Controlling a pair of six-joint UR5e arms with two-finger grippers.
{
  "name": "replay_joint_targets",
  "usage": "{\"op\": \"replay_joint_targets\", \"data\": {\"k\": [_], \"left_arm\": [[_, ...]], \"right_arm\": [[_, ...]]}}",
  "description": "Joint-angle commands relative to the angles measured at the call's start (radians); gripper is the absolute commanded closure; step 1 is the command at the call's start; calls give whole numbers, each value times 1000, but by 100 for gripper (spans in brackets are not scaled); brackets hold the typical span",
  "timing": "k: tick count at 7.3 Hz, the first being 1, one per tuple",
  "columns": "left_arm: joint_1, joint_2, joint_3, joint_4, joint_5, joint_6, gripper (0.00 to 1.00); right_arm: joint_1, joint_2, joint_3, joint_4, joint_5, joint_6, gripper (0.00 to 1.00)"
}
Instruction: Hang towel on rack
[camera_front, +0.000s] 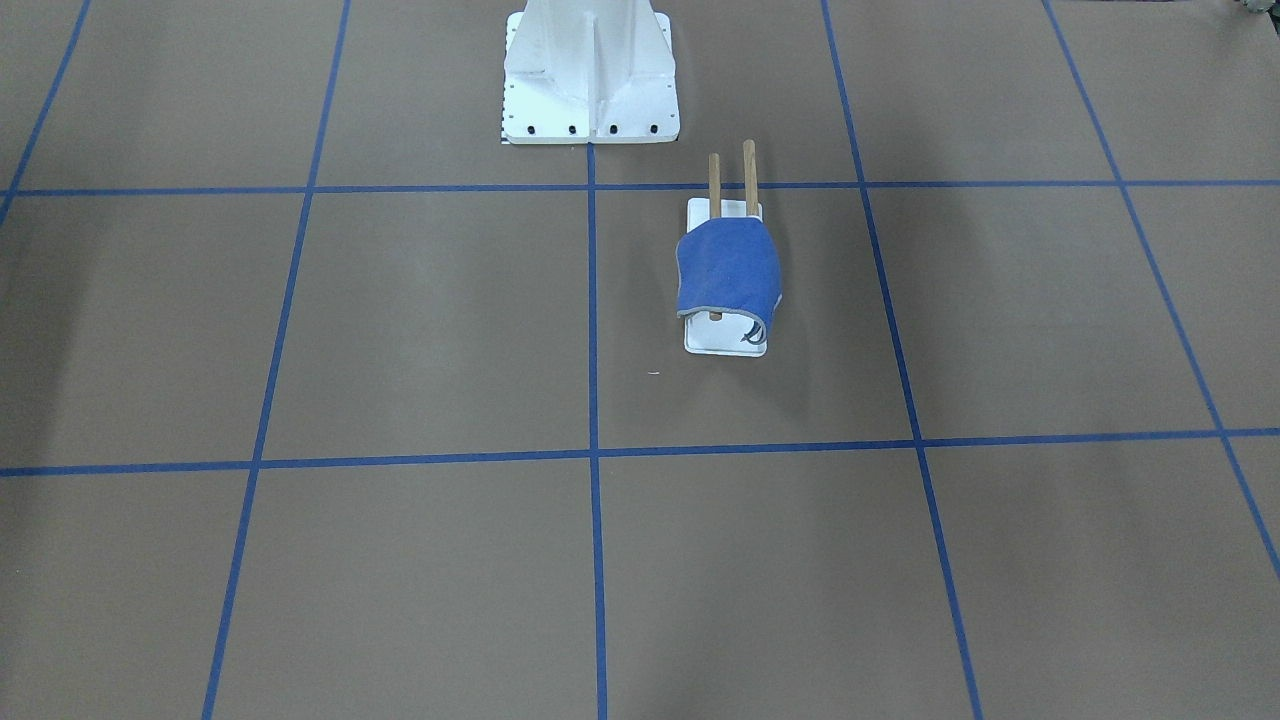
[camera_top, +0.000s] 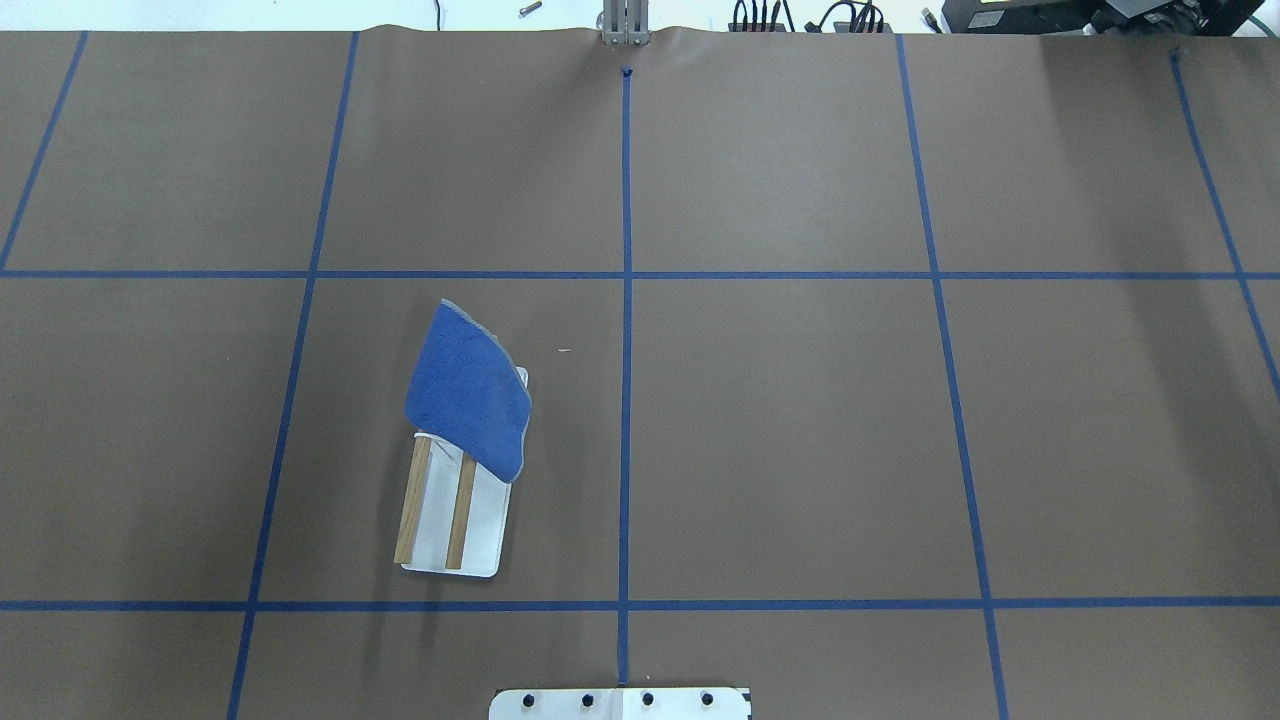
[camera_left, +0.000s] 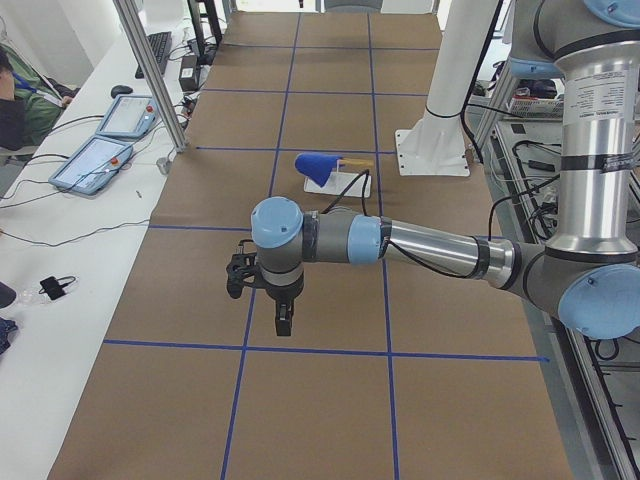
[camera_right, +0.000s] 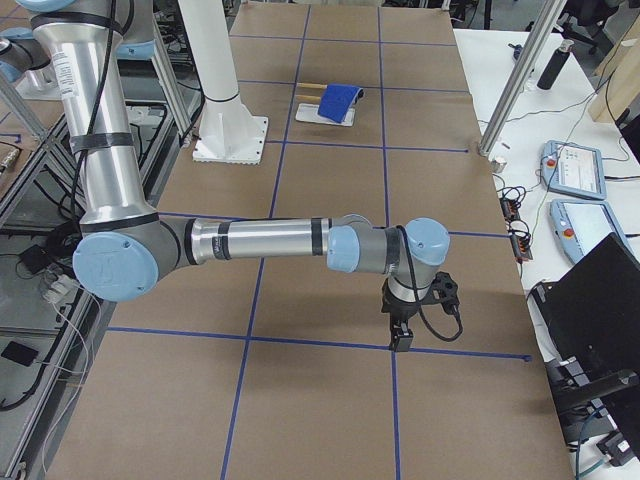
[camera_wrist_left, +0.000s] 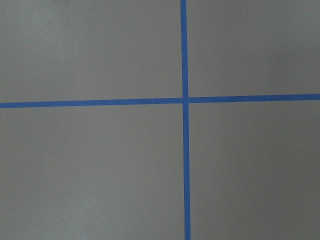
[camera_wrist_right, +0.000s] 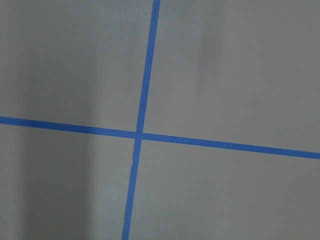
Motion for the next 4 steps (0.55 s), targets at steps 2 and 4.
{"op": "replay_joint_targets", "data": {"k": [2, 4], "left_arm": [[-2, 3, 9, -10, -1, 6, 1], [-2, -3, -14, -10, -8, 3, 1]], "right_arm": [[46, -9, 19, -26, 55, 6, 0], [46, -39, 112, -122, 41, 6, 0]]}}
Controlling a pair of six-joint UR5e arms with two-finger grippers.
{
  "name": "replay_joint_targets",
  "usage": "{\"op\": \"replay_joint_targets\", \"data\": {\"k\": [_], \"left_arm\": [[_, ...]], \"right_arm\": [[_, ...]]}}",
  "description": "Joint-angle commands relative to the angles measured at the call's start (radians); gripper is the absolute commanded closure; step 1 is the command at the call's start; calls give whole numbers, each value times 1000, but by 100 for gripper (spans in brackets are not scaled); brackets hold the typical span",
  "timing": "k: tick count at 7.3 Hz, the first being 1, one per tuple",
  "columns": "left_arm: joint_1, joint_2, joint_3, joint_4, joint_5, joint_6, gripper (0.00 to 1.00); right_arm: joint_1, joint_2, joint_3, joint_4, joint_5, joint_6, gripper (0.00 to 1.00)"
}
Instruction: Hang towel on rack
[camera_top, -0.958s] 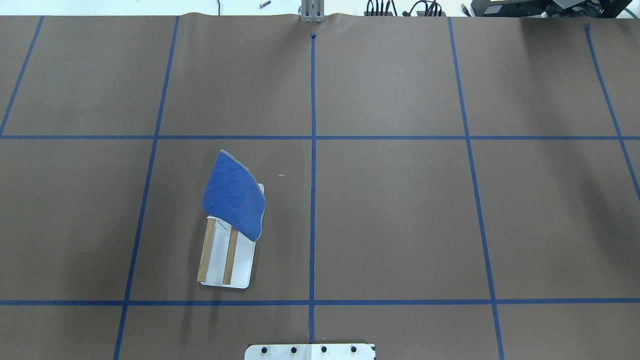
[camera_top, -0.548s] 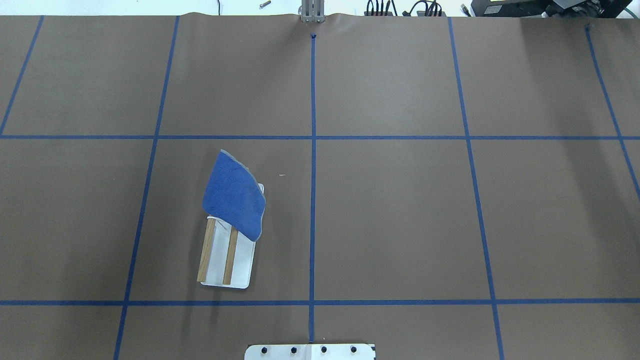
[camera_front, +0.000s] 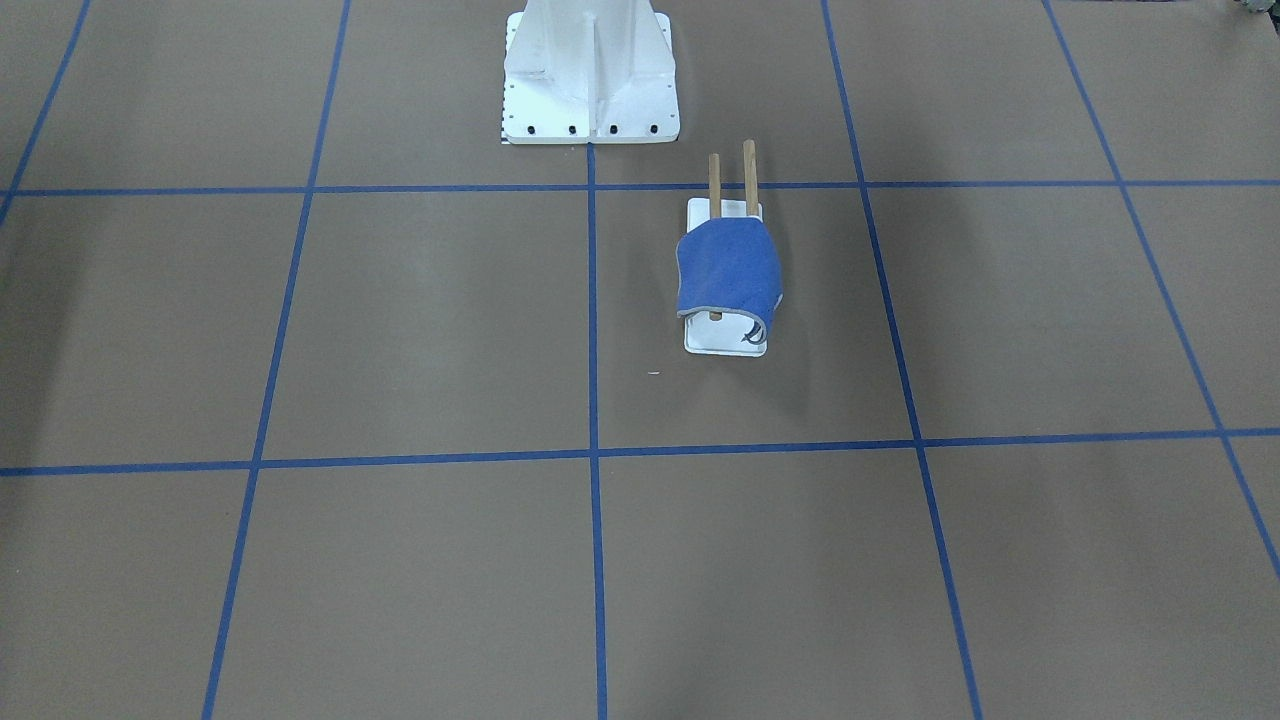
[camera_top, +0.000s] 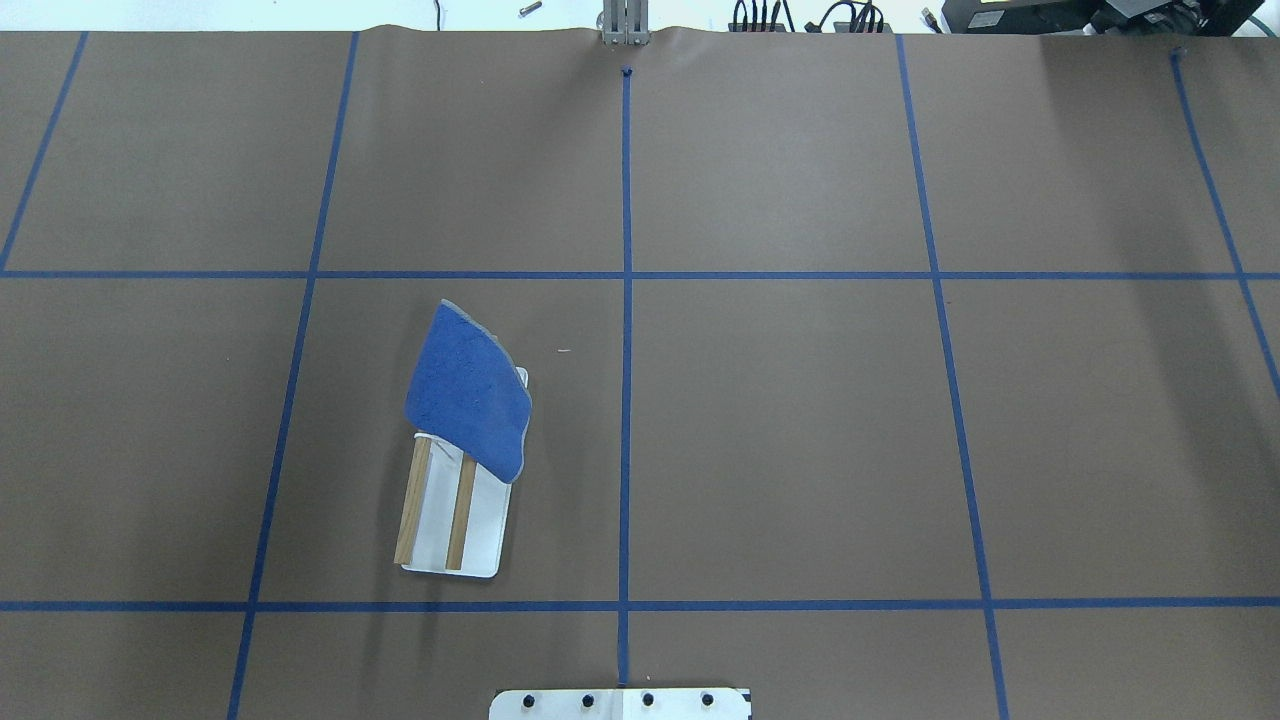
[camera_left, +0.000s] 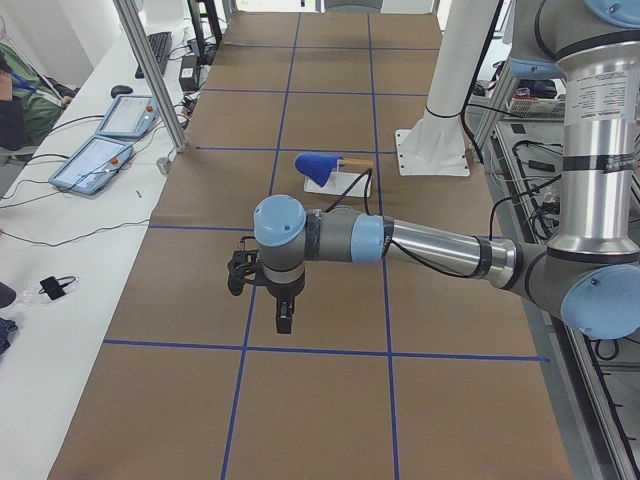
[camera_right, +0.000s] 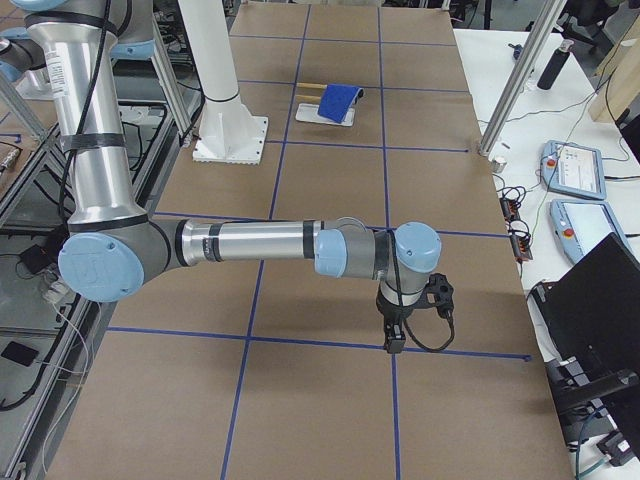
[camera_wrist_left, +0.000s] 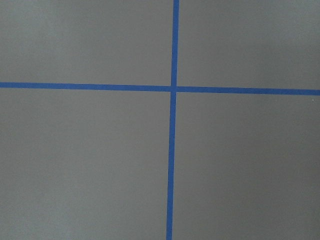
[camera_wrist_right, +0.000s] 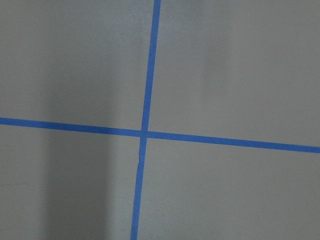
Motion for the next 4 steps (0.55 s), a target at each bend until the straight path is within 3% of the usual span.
{"op": "replay_joint_targets", "data": {"k": [1, 4], "left_arm": [[0, -4, -12, -2, -2, 0, 1], [0, 2, -9, -26, 6, -2, 1]], "right_arm": [[3, -52, 82, -51, -9, 0, 0], [3, -64, 105, -49, -3, 3, 0]]}}
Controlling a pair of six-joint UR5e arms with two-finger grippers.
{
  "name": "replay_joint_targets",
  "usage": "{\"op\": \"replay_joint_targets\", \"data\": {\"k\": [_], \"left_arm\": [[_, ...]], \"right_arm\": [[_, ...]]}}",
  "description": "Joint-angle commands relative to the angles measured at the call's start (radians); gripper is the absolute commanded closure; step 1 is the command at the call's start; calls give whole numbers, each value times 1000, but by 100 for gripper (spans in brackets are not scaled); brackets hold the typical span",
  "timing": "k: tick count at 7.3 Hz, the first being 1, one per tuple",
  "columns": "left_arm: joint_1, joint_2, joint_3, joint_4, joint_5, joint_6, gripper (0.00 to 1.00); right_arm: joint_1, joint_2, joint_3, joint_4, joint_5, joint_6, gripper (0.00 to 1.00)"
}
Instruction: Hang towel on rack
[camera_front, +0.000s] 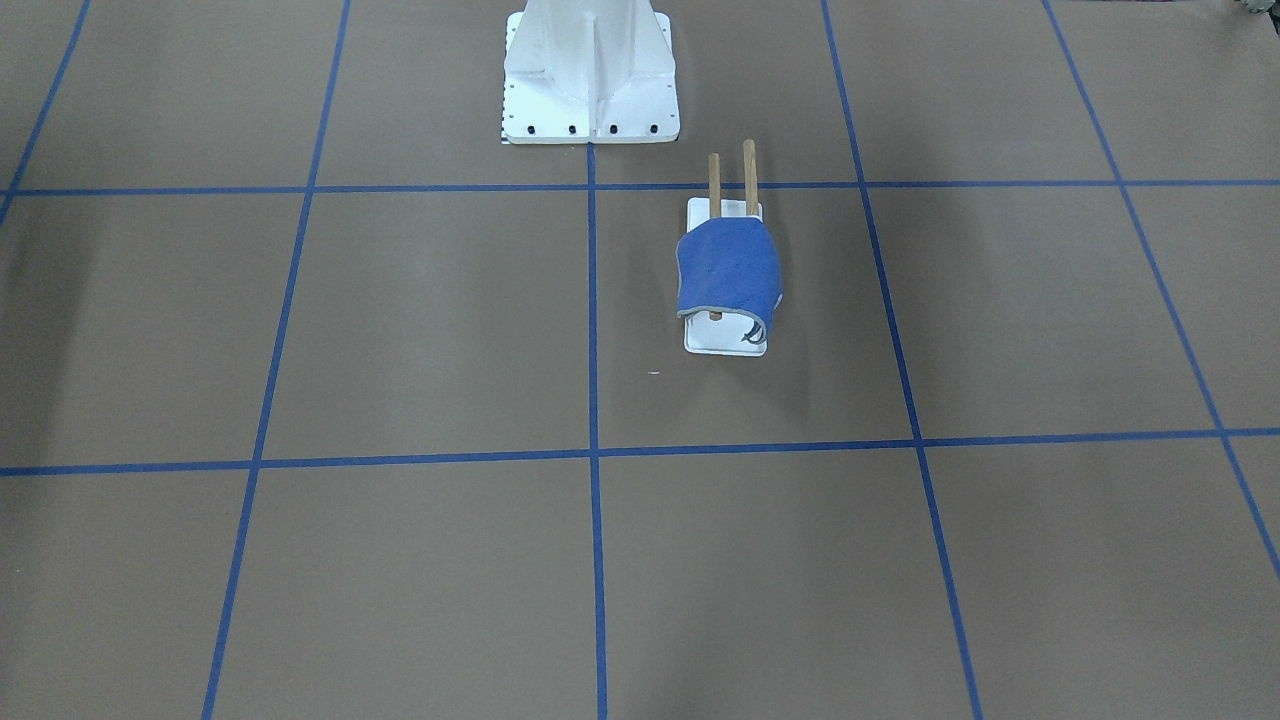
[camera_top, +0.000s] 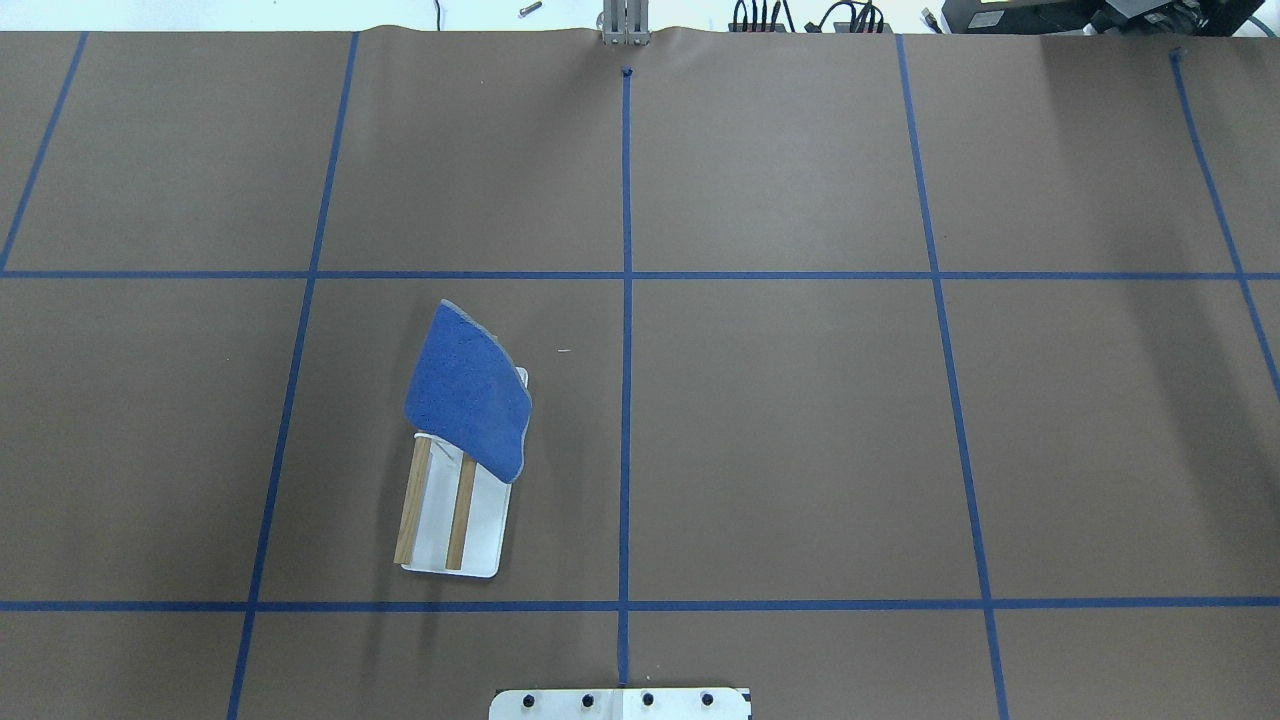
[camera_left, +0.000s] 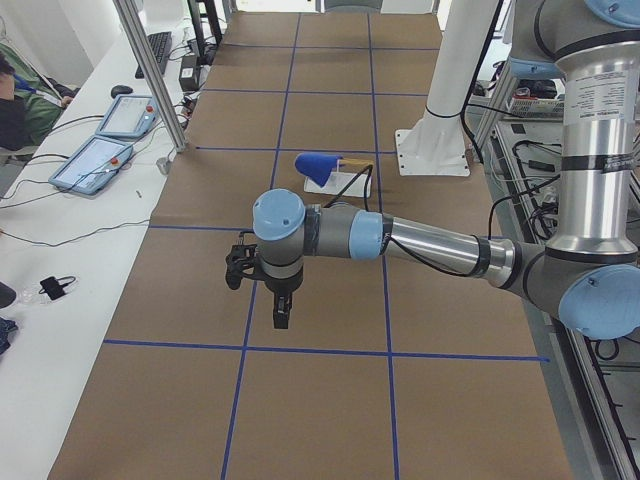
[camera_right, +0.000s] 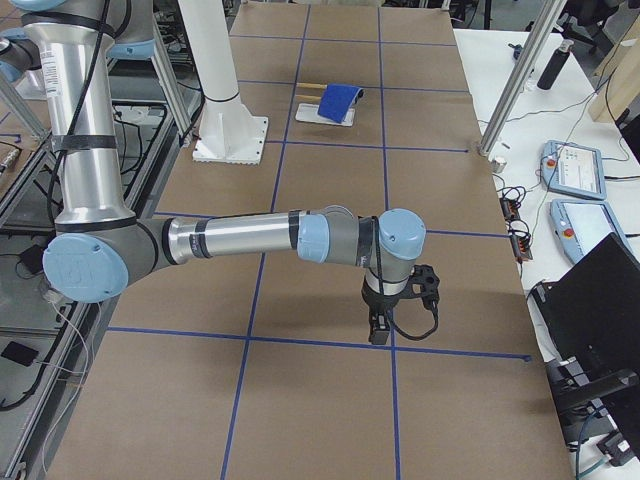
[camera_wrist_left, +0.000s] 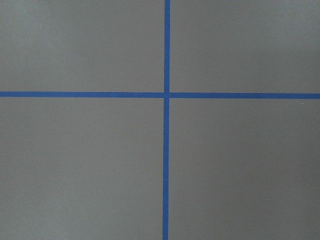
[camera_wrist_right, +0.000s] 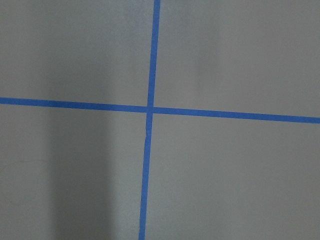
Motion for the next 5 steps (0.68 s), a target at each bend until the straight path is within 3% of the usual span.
{"op": "replay_joint_targets", "data": {"k": [1, 5], "left_arm": [[0, 6, 6, -39, 5, -3, 1], [0, 6, 3, -39, 5, -5, 1]], "right_arm": [[0, -6, 6, 0, 7, 13, 0], [-3, -4, 10, 6, 13, 51, 0]]}}
